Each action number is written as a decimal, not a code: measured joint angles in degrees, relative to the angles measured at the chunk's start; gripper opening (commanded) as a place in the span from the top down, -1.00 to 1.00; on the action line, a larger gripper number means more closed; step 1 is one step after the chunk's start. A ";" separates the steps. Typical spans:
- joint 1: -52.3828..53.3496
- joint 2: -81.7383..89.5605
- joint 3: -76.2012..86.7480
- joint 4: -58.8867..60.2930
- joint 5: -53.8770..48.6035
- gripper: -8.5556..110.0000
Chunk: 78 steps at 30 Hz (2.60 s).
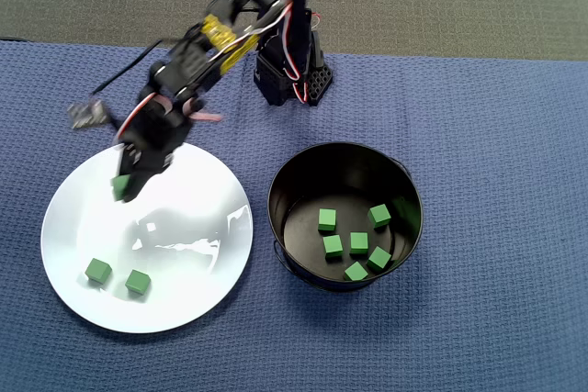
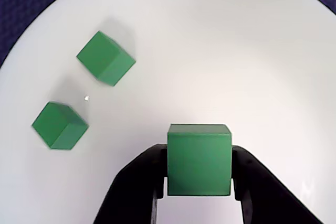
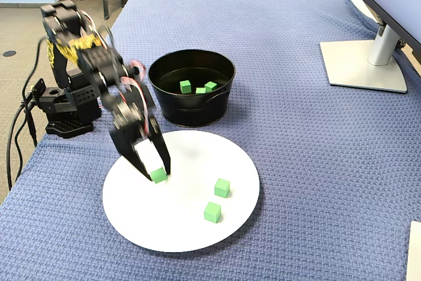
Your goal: Pick up the green cubes from the white plate and place them in the black recipient
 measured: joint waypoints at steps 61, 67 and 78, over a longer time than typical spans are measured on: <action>-3.52 -17.05 -16.87 -1.67 6.86 0.52; -3.52 -23.03 -24.79 2.37 10.37 0.53; -3.16 -28.92 -31.55 1.85 7.12 0.48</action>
